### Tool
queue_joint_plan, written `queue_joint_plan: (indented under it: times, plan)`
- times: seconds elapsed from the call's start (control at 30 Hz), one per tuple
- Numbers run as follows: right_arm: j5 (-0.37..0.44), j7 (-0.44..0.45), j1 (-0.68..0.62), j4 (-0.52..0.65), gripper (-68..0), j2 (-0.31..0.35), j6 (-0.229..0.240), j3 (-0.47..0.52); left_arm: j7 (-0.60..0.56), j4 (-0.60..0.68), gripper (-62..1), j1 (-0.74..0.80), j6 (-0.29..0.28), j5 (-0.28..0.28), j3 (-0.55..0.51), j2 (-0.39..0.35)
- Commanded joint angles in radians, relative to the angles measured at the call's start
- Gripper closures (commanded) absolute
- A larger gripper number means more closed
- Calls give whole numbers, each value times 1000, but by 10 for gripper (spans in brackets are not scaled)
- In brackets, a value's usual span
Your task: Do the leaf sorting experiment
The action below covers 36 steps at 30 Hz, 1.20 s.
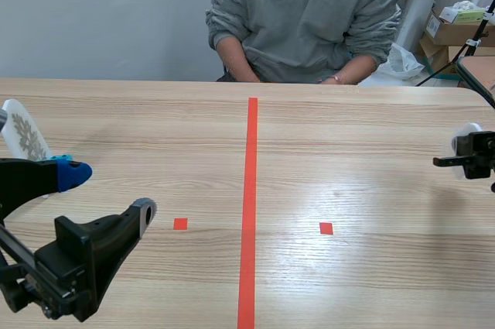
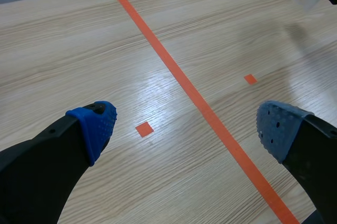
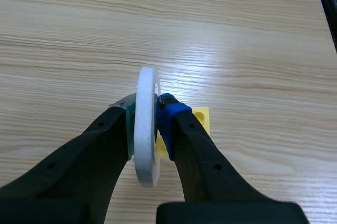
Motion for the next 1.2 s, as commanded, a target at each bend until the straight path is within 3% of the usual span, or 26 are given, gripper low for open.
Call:
queue_joint_plan:
  times: [0.0,0.17,0.5,0.87,1.1,1.17]
  plan:
    - [26,17,53,-7,-7,17,-3,21,-14,23,-566,11,1,-3,-1,5]
    - [37,24,105,-109,-7,17,-7,33,-14,23,-566,11,1,-3,-1,5]
    - [48,46,174,-247,-7,15,-84,33,-14,23,-566,11,1,-3,-1,5]
    - [47,50,179,-297,-7,-31,-138,33,-14,23,-566,10,1,-3,-1,5]
    - [44,53,174,-297,-13,-69,-269,33,-14,23,-566,11,1,-3,-1,5]
    - [32,58,168,-297,-62,-75,-281,33,-14,23,-566,11,1,-3,-1,5]
